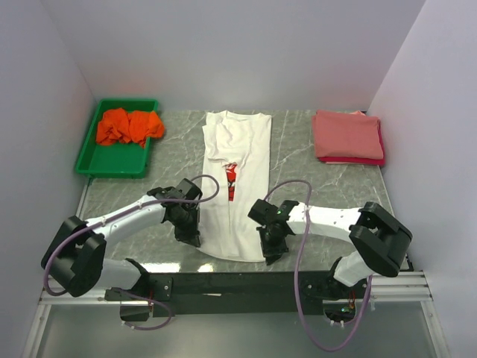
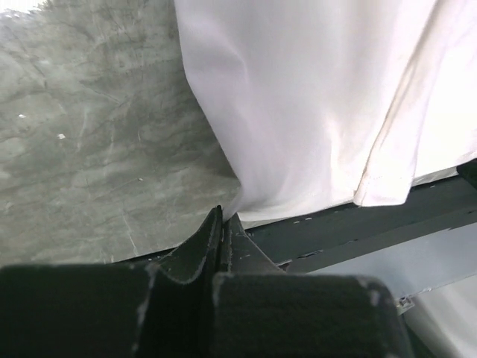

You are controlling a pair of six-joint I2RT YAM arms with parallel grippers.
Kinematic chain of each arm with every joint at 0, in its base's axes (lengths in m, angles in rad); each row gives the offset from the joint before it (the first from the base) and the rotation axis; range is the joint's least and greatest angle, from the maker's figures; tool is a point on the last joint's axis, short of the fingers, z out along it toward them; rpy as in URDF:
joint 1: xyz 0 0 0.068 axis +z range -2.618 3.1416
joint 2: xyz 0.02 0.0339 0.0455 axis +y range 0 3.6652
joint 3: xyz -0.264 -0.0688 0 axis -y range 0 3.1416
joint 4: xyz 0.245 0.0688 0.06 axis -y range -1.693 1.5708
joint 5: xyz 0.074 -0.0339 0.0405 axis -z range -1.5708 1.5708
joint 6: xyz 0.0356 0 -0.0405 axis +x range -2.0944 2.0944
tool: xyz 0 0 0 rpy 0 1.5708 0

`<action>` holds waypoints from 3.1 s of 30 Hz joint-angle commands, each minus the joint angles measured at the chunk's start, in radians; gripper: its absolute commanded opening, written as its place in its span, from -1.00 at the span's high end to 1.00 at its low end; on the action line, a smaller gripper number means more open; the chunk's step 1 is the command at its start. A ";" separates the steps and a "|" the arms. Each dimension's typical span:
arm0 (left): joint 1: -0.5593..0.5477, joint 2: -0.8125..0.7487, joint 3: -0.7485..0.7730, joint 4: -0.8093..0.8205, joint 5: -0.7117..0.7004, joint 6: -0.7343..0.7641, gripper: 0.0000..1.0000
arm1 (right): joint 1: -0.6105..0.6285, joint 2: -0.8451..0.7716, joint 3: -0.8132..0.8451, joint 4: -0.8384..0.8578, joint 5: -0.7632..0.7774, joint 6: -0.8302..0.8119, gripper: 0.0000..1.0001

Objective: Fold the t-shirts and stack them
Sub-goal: Fold the tshirt

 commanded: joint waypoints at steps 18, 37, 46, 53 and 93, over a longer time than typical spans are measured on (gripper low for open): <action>0.000 0.024 0.248 -0.066 -0.088 0.017 0.99 | -0.120 -0.024 0.267 -0.190 0.203 -0.030 1.00; 0.051 0.230 0.478 -0.036 -0.229 0.051 0.99 | -0.265 0.185 0.510 -0.196 0.225 -0.165 1.00; 0.141 0.372 0.587 0.030 -0.234 0.067 0.99 | -0.347 0.323 0.684 -0.206 0.242 -0.219 1.00; 0.255 0.486 0.708 0.089 -0.166 0.096 0.99 | -0.405 0.433 0.865 -0.259 0.265 -0.253 1.00; 0.473 0.735 0.998 0.211 0.089 0.162 -0.36 | -0.552 0.719 1.326 -0.365 0.192 -0.308 0.00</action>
